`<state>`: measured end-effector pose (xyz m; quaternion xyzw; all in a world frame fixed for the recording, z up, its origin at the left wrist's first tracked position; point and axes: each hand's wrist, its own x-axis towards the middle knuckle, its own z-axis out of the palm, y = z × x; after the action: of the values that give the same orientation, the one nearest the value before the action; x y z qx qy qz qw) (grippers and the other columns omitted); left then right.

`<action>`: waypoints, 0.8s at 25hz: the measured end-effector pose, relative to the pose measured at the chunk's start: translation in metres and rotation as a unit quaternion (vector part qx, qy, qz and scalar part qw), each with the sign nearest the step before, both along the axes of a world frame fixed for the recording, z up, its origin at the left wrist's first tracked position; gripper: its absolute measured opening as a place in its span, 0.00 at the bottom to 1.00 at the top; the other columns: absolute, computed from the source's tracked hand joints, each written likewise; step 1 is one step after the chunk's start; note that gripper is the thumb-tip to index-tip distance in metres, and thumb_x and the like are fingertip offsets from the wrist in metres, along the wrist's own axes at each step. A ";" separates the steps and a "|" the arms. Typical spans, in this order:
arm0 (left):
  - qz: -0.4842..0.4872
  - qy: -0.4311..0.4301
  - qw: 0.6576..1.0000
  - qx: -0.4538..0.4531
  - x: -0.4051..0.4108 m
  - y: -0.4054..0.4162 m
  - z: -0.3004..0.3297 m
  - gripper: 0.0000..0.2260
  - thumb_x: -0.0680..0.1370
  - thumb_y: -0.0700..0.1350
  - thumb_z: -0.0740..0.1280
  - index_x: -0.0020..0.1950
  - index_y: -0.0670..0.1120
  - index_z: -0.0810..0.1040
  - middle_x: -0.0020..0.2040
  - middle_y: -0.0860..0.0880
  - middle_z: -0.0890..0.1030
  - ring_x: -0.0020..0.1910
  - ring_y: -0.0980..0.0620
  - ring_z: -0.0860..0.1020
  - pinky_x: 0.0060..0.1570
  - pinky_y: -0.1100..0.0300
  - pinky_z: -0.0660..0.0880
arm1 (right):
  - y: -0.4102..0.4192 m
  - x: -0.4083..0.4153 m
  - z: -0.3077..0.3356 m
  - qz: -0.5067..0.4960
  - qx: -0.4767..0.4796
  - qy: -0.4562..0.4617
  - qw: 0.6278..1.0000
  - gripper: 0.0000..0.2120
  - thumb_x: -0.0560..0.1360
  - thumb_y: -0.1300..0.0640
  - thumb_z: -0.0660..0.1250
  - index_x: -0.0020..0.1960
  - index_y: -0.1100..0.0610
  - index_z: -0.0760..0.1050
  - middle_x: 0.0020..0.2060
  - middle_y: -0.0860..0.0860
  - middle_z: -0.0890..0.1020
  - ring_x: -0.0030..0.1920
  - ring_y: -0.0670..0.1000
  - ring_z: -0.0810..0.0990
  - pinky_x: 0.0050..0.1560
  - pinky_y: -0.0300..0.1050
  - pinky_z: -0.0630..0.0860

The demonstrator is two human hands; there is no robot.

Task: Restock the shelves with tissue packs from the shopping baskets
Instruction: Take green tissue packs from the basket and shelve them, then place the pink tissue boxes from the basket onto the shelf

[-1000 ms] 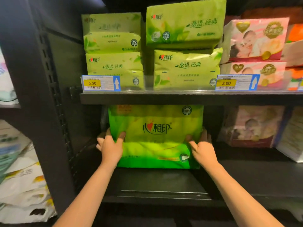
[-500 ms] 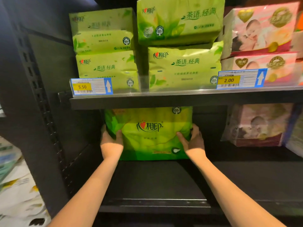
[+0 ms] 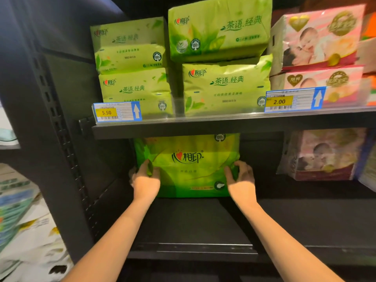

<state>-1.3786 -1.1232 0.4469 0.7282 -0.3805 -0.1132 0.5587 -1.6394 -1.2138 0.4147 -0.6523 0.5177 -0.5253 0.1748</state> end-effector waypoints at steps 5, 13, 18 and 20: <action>-0.008 -0.092 0.976 0.198 -0.012 0.030 0.013 0.30 0.80 0.56 0.64 0.80 0.52 0.59 0.76 0.38 0.57 0.72 0.34 0.61 0.69 0.43 0.64 | 0.018 -0.033 0.012 0.038 0.105 0.191 0.975 0.30 0.76 0.35 0.60 0.75 0.44 0.65 0.74 0.60 0.65 0.72 0.66 0.66 0.68 0.57 0.67; -0.064 -0.403 0.884 0.227 -0.040 0.102 -0.001 0.30 0.79 0.67 0.50 0.79 0.57 0.59 0.79 0.47 0.58 0.77 0.37 0.54 0.72 0.35 0.54 | 0.143 -0.085 0.010 -0.111 0.026 0.342 0.933 0.36 0.78 0.33 0.55 0.79 0.53 0.62 0.75 0.56 0.69 0.74 0.64 0.66 0.72 0.59 0.66; -0.164 -0.516 0.832 0.121 -0.091 0.147 -0.042 0.27 0.78 0.63 0.59 0.72 0.52 0.73 0.74 0.44 0.71 0.73 0.33 0.65 0.67 0.30 0.59 | 0.249 -0.098 -0.017 -0.201 0.042 0.390 0.898 0.34 0.77 0.34 0.54 0.74 0.55 0.70 0.69 0.57 0.76 0.68 0.66 0.73 0.65 0.62 0.73; -0.227 -0.527 0.814 0.087 -0.121 0.169 -0.061 0.25 0.76 0.61 0.63 0.68 0.49 0.78 0.70 0.42 0.75 0.70 0.31 0.68 0.64 0.27 0.62 | 0.295 -0.108 -0.033 -0.232 0.070 0.392 0.887 0.33 0.76 0.35 0.56 0.72 0.56 0.73 0.67 0.57 0.78 0.66 0.67 0.75 0.62 0.63 0.74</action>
<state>-1.4994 -0.9538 0.3861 0.6150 -0.7597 0.1312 0.1655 -1.7479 -0.9192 0.3820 -0.6524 0.7160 -0.2152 -0.1244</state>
